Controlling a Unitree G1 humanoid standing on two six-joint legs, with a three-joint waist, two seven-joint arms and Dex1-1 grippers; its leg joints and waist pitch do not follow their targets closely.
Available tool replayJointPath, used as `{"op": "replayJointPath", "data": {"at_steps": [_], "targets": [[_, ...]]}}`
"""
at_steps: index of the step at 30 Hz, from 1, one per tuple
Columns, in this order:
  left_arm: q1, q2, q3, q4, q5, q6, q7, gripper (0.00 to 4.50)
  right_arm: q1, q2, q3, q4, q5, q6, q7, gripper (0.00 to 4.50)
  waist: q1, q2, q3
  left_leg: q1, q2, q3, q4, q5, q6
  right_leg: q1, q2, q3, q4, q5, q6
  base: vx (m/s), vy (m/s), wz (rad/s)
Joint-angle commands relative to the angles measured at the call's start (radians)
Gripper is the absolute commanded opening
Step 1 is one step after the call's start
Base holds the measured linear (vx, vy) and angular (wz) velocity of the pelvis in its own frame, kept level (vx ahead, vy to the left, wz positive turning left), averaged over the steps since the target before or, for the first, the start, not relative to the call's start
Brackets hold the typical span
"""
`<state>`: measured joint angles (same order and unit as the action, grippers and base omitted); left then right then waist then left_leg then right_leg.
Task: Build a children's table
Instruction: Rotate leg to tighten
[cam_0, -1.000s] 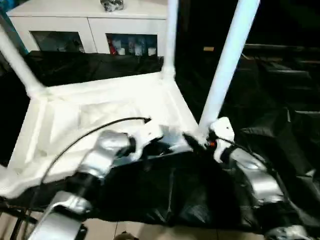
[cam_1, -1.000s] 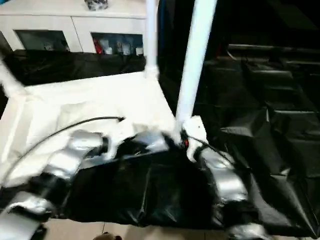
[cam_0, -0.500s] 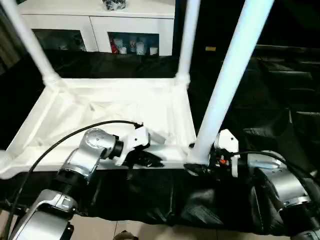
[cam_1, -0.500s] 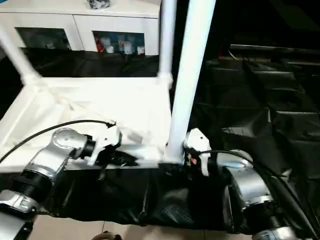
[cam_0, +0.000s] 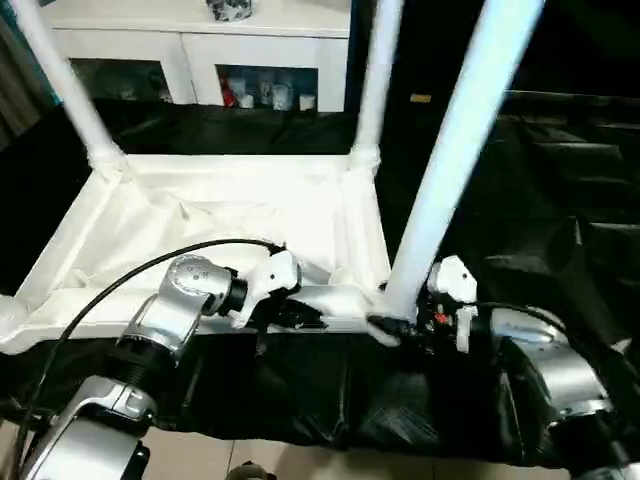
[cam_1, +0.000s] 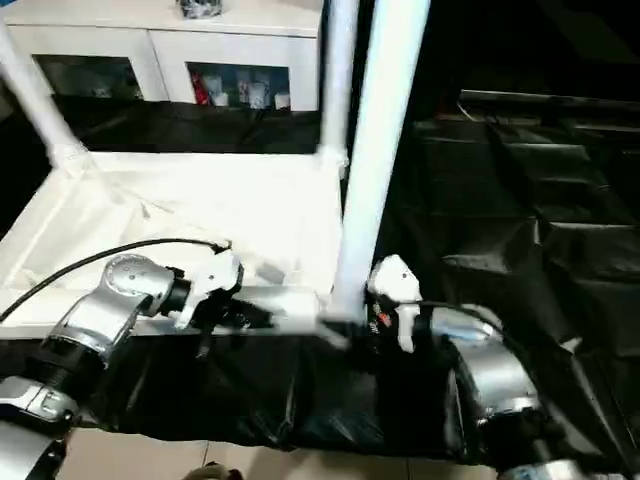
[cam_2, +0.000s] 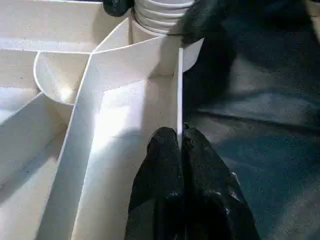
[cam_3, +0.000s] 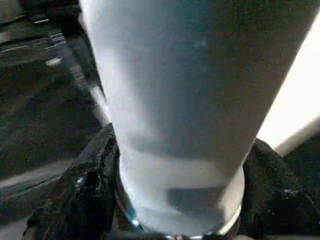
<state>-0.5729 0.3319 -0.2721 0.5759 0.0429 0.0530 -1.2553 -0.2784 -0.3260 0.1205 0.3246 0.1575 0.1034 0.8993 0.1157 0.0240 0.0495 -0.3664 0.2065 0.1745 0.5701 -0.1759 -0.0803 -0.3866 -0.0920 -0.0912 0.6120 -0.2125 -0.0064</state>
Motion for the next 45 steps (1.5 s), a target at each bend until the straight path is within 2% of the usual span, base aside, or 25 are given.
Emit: {"op": "replayJointPath", "data": {"at_steps": [1, 2, 5, 6, 8, 11, 12, 17, 19, 21, 24, 26, 27, 30, 35, 36, 38, 41, 42, 43, 44, 45], "targets": [[-0.021, -0.071, -0.021, -0.006, 0.009, 0.018, 0.087, 0.0, -0.021, 0.066, 0.027, 0.036, -0.037, 0.002, -0.125, 2.74, -0.003, -0.004, -0.049, 0.006, 0.029, -0.007, -0.069, -0.189, 0.037, 0.044, -0.061, 0.051, -0.075, -0.137, -0.229, 0.0, 0.0, 0.0], [-0.023, -0.091, -0.021, -0.008, 0.019, 0.03, 0.125, 0.0, -0.028, 0.095, 0.011, 0.054, -0.048, -0.002, -0.194, 2.74, -0.004, -0.005, -0.053, 0.009, 0.027, -0.008, -0.069, -0.205, 0.028, 0.049, -0.064, 0.05, -0.079, -0.174, -0.218, 0.0, 0.0, 0.0], [-0.022, -0.153, -0.029, -0.017, 0.046, 0.067, 0.229, 0.0, -0.039, 0.17, -0.027, 0.09, -0.065, 0.008, -0.356, 2.73, -0.007, -0.005, -0.054, 0.009, 0.028, -0.007, -0.068, -0.187, 0.02, 0.045, -0.062, 0.054, -0.076, -0.149, -0.212, 0.0, 0.0, 0.0], [-0.018, -0.194, -0.033, -0.023, 0.055, 0.088, 0.285, 0.0, -0.044, 0.21, -0.032, 0.108, -0.089, 0.012, -0.444, 2.73, -0.006, -0.005, -0.054, 0.007, 0.026, -0.007, -0.066, -0.178, 0.025, 0.047, -0.062, 0.053, -0.077, -0.137, -0.21, 0.0, 0.0, 0.0], [-0.013, -0.214, -0.034, -0.028, 0.054, 0.099, 0.307, 0.0, -0.046, 0.229, -0.033, 0.116, -0.104, 0.011, -0.489, 2.73, -0.006, -0.001, -0.055, 0.006, 0.025, -0.007, -0.066, -0.168, 0.025, 0.047, -0.061, 0.052, -0.075, -0.12, -0.206, 0.0, 0.0, 0.0], [-0.001, -0.251, -0.046, -0.027, 0.068, 0.084, 0.354, 0.0, -0.05, 0.279, -0.029, 0.122, -0.131, -0.015, -0.573, 2.73, -0.008, -0.002, -0.054, 0.005, 0.024, -0.006, -0.067, -0.168, 0.03, 0.046, -0.059, 0.053, -0.078, -0.12, -0.193, 0.0, 0.0, 0.0], [0.004, -0.257, -0.051, -0.025, 0.074, 0.07, 0.362, 0.0, -0.051, 0.296, -0.033, 0.122, -0.129, -0.028, -0.588, 3.08, -0.006, 0.0, -0.056, 0.008, 0.024, -0.006, -0.065, -0.171, 0.031, 0.045, -0.06, 0.054, -0.079, -0.124, -0.188, 0.0, 0.0, 0.0], [0.017, -0.249, -0.061, -0.036, 0.076, 0.061, 0.34, 0.0, -0.057, 0.308, -0.046, 0.124, -0.133, -0.066, -0.604, 3.52, -0.008, 0.003, -0.054, 0.005, 0.023, -0.007, -0.068, -0.195, 0.035, 0.044, -0.059, 0.054, -0.083, -0.157, -0.172, 0.0, 0.0, 0.0], [0.018, -0.227, -0.056, -0.04, 0.07, 0.053, 0.32, 0.0, -0.06, 0.284, -0.045, 0.113, -0.121, -0.072, -0.552, 3.71, -0.008, 0.002, -0.055, 0.005, 0.024, -0.007, -0.068, -0.196, 0.036, 0.044, -0.059, 0.055, -0.082, -0.149, -0.17, 0.0, 0.0, 0.0], [0.015, -0.198, -0.049, -0.04, 0.062, 0.028, 0.287, 0.0, -0.055, 0.245, -0.032, 0.089, -0.094, -0.063, -0.45, 3.93, -0.008, -0.004, -0.057, 0.002, 0.023, -0.006, -0.065, -0.177, 0.048, 0.049, -0.058, 0.054, -0.077, -0.111, -0.175, 0.0, 0.0, 0.0], [0.011, -0.172, -0.048, -0.042, 0.057, 0.01, 0.253, 0.0, -0.045, 0.209, -0.019, 0.064, -0.065, -0.037, -0.357, 3.99, -0.006, -0.005, -0.059, -0.002, 0.021, -0.005, -0.059, -0.129, 0.085, 0.051, -0.058, 0.053, -0.069, -0.033, -0.194, 0.0, 0.0, 0.0], [0.008, -0.129, -0.05, -0.037, 0.047, -0.02, 0.183, 0.0, -0.025, 0.144, 0.012, 0.024, -0.036, -0.016, -0.222, 3.99, -0.004, -0.013, -0.056, -0.002, 0.021, -0.004, -0.06, -0.132, 0.093, 0.052, -0.058, 0.052, -0.073, -0.066, -0.191, 0.0, 0.0, 0.0], [0.008, -0.129, -0.05, -0.037, 0.047, -0.02, 0.183, 0.0, -0.025, 0.144, 0.013, 0.024, -0.036, -0.016, -0.221, 3.99, -0.001, -0.01, -0.056, -0.001, 0.021, -0.004, -0.059, -0.139, 0.094, 0.052, -0.059, 0.052, -0.074, -0.08, -0.188, 0.0, 0.0, 0.0], [-0.002, -0.078, -0.04, -0.023, 0.033, -0.051, 0.103, 0.0, -0.007, 0.051, 0.051, -0.014, -0.005, -0.006, -0.046, 3.99, 0.001, -0.012, -0.054, 0.002, 0.026, -0.003, -0.06, -0.156, 0.095, 0.048, -0.06, 0.053, -0.076, -0.113, -0.186, 0.0, 0.0, 0.0], [-0.012, -0.035, -0.037, -0.011, 0.018, -0.071, 0.025, 0.0, -0.015, -0.011, 0.073, -0.028, 0.008, -0.021, 0.09, 3.99, 0.0, -0.01, -0.053, 0.002, 0.028, -0.003, -0.06, -0.172, 0.087, 0.046, -0.059, 0.052, -0.072, -0.092, -0.215, 0.0, 0.0, 0.0], [-0.015, -0.022, -0.039, -0.008, 0.014, -0.078, 0.0, 0.0, -0.022, -0.027, 0.081, -0.028, 0.009, -0.026, 0.131, 3.75, 0.0, -0.012, -0.052, 0.002, 0.029, -0.003, -0.06, -0.169, 0.088, 0.046, -0.059, 0.053, -0.071, -0.086, -0.218, 0.0, 0.0, 0.0], [-0.021, -0.006, -0.042, 0.003, 0.013, -0.091, -0.026, 0.0, -0.03, -0.046, 0.092, -0.031, 0.013, -0.022, 0.185, 3.68, 0.001, -0.013, -0.053, 0.0, 0.028, -0.003, -0.059, -0.16, 0.094, 0.049, -0.059, 0.051, -0.068, -0.075, -0.221, 0.0, 0.0, 0.0], [-0.029, 0.007, -0.044, 0.015, 0.012, -0.103, -0.047, 0.0, -0.04, -0.06, 0.104, -0.032, 0.018, -0.019, 0.234, 3.5, 0.003, -0.013, -0.053, 0.002, 0.029, -0.002, -0.058, -0.154, 0.098, 0.047, -0.059, 0.051, -0.067, -0.069, -0.23, 0.0, 0.0, 0.0], [-0.031, 0.011, -0.044, 0.02, 0.011, -0.108, -0.053, 0.0, -0.043, -0.065, 0.11, -0.033, 0.022, -0.017, 0.249, 3.27, 0.004, -0.013, -0.053, 0.004, 0.029, -0.002, -0.057, -0.154, 0.097, 0.046, -0.059, 0.051, -0.067, -0.07, -0.233, 0.0, 0.0, 0.0], [-0.032, 0.012, -0.045, 0.02, 0.009, -0.11, -0.058, 0.0, -0.043, -0.067, 0.112, -0.034, 0.024, -0.016, 0.255, 3.23, 0.005, -0.014, -0.053, 0.004, 0.029, -0.002, -0.057, -0.154, 0.096, 0.047, -0.059, 0.051, -0.068, -0.072, -0.234, 0.0, 0.0, 0.0], [-0.033, 0.017, -0.046, 0.022, 0.005, -0.114, -0.073, 0.0, -0.046, -0.072, 0.119, -0.037, 0.03, -0.012, 0.272, 3.2, 0.007, -0.02, -0.049, 0.002, 0.029, -0.002, -0.059, -0.156, 0.096, 0.047, -0.06, 0.051, -0.068, -0.085, -0.232, 0.0, 0.0, 0.0], [-0.032, 0.023, -0.047, 0.02, 0.001, -0.118, -0.091, 0.0, -0.047, -0.077, 0.129, -0.042, 0.035, -0.008, 0.289, 3.15, 0.007, -0.017, -0.051, 0.004, 0.03, -0.002, -0.059, -0.156, 0.096, 0.047, -0.061, 0.051, -0.067, -0.089, -0.232, 0.0, 0.0, 0.0]]}}
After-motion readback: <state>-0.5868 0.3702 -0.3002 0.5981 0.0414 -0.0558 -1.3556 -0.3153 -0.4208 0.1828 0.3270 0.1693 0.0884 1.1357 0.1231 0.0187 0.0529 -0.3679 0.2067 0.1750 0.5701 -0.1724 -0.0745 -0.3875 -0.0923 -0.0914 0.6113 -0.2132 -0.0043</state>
